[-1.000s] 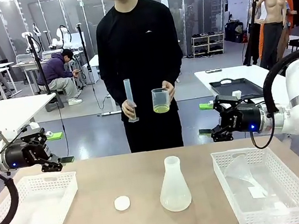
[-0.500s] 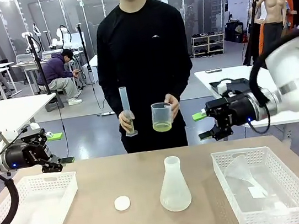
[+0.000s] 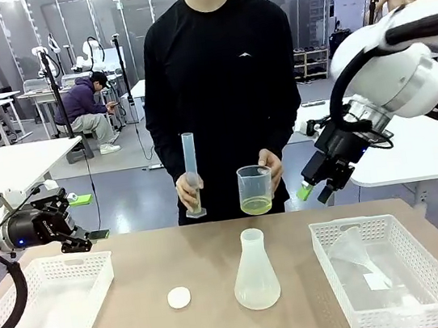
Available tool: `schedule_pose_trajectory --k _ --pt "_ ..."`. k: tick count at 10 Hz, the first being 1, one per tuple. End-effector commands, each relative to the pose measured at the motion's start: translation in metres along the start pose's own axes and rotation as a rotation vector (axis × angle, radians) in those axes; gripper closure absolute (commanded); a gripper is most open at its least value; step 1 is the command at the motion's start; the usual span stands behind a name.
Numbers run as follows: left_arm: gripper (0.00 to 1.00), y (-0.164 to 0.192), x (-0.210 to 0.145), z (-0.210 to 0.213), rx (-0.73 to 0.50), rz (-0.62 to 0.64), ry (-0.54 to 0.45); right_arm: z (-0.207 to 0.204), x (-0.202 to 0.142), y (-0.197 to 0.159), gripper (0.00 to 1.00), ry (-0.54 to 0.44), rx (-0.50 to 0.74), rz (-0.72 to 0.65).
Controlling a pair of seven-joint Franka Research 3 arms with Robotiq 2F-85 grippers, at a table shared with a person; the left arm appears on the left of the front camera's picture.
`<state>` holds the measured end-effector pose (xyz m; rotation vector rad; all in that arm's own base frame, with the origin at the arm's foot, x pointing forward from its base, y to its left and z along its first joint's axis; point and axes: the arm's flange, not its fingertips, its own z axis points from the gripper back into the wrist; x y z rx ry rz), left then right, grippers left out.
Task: Prepare the solutions needed for the experiment.
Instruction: Pick up the Plastic Funnel and insert it into the Big flask.
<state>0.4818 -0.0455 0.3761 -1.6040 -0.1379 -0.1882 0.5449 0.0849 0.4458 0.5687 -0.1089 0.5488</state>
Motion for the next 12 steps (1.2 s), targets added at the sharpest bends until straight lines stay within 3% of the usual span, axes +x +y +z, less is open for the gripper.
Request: schedule_pose_trajectory --k 1,5,6,8,9,11,12 --pt "0.0 -0.001 -0.002 0.0 -0.013 -0.002 0.004 0.002 -0.006 0.005 0.0 -0.004 0.091 0.011" --pt "0.0 -0.001 -0.002 0.0 -0.013 -0.002 0.004 0.003 -0.002 0.008 0.0 0.001 0.044 0.005" --pt "0.0 -0.001 -0.002 0.0 -0.013 -0.002 0.004 0.005 -0.001 0.007 0.0 0.146 -0.129 0.179" --pt "0.0 -0.001 -0.002 0.0 -0.013 -0.002 0.004 0.011 0.008 0.011 0.0 0.307 -0.264 0.438" --pt "0.0 -0.001 -0.002 0.0 -0.013 -0.002 0.004 0.009 0.014 0.011 0.0 0.394 -0.273 0.571" --pt "0.0 -0.001 -0.002 0.0 -0.013 -0.002 0.004 0.003 0.023 0.01 0.0 0.451 -0.243 0.623" --pt "0.0 -0.001 -0.002 0.0 -0.013 -0.002 0.004 0.005 0.011 0.019 0.0 0.417 -0.265 0.514"
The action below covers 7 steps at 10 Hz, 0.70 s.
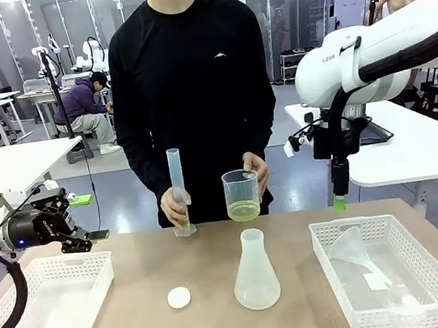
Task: Prepare the solutions needed for the experiment.
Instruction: Pick up the Plastic Funnel and insert it into the Big flask.
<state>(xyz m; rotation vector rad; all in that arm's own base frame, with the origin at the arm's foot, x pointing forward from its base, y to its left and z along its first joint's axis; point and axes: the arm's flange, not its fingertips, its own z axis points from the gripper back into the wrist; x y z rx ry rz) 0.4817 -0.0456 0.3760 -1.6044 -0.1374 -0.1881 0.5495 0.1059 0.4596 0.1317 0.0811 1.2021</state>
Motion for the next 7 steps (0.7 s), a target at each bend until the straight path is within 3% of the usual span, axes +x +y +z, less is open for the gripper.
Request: schedule_pose_trajectory --k 1,4,5,7 --pt "0.0 -0.001 -0.002 0.0 -0.013 -0.003 0.004 0.002 -0.007 0.003 0.0 -0.024 0.012 -0.077" --pt "0.0 -0.001 -0.002 0.0 -0.013 -0.003 0.004 0.001 -0.006 -0.002 0.0 -0.009 0.003 -0.033" --pt "0.0 -0.001 -0.002 0.0 -0.013 -0.003 0.004 -0.006 -0.004 0.005 0.0 0.036 -0.105 0.224" --pt "0.0 -0.001 -0.002 0.0 -0.013 -0.003 0.004 -0.013 -0.005 0.012 0.0 0.103 -0.163 0.459"
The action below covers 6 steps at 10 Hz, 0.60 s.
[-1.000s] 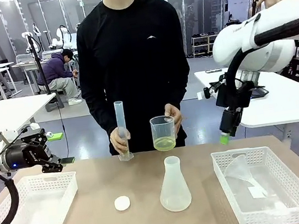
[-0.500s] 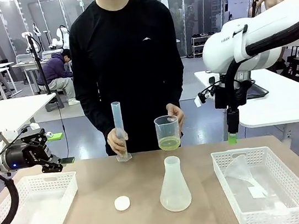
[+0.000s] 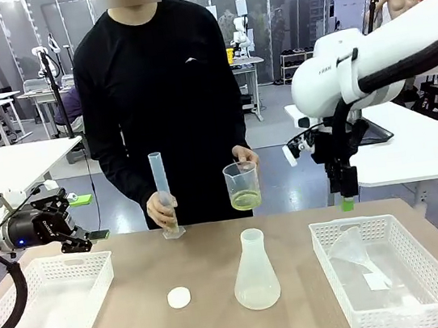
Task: Prepare the solutions needed for the experiment.
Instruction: Pick up the Plastic Funnel and insert it into the Big flask.
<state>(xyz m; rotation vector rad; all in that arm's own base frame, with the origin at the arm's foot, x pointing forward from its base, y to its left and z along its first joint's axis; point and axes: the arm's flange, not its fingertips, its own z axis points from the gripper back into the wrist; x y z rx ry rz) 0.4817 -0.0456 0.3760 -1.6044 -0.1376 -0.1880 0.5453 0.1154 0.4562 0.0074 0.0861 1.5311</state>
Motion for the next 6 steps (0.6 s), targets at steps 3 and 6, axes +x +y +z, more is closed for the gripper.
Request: schedule_pose_trajectory --k 3,6 --pt "0.0 -0.001 -0.002 0.0 -0.013 -0.003 0.004 -0.016 -0.007 0.007 0.0 0.032 -0.037 0.189" --pt "0.0 -0.001 -0.002 0.0 -0.013 -0.003 0.004 -0.009 0.002 0.003 0.0 0.055 -0.061 0.169"
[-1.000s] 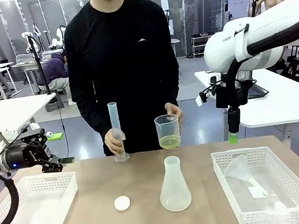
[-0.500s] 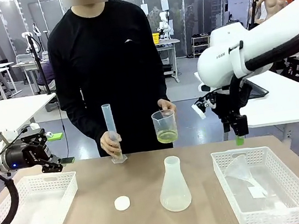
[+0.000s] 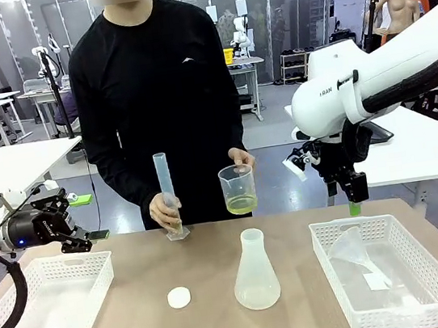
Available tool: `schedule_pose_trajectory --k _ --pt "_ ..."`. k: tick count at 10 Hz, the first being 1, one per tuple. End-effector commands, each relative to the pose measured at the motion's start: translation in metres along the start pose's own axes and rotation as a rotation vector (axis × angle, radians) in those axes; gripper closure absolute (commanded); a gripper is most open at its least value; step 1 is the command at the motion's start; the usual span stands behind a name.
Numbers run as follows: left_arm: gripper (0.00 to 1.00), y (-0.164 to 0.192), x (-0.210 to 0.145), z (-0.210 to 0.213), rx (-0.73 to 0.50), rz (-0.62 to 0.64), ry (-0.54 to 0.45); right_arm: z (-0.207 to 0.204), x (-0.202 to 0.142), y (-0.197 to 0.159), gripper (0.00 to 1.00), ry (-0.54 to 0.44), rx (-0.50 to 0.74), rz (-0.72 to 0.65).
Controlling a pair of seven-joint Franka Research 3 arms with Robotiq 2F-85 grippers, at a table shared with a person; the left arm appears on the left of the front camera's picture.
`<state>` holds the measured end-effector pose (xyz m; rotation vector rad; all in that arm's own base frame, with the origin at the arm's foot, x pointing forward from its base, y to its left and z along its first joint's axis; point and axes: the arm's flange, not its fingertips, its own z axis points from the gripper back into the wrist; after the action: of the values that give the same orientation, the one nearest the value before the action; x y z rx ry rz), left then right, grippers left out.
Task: Prepare the solutions needed for the experiment.
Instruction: Pick up the Plastic Funnel and insert it into the Big flask.
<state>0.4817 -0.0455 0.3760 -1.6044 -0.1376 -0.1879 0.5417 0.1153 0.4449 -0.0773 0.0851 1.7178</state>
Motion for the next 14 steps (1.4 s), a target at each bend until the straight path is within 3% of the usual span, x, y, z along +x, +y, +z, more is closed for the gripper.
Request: schedule_pose_trajectory --k 1,3,7,14 --pt "0.0 -0.001 -0.002 0.0 -0.013 -0.003 0.004 -0.001 0.0 0.0 0.0 0.0 0.002 0.001" --pt "0.0 -0.001 -0.002 0.0 -0.013 -0.003 0.004 -0.003 0.001 -0.008 0.0 -0.07 0.172 -0.007" --pt "0.0 -0.001 -0.002 0.0 -0.013 -0.003 0.004 -0.023 0.001 -0.016 0.0 -0.02 0.335 0.075" --pt "0.0 -0.001 -0.002 0.0 -0.013 -0.003 0.004 -0.068 -0.004 -0.036 0.0 0.011 0.369 0.15"
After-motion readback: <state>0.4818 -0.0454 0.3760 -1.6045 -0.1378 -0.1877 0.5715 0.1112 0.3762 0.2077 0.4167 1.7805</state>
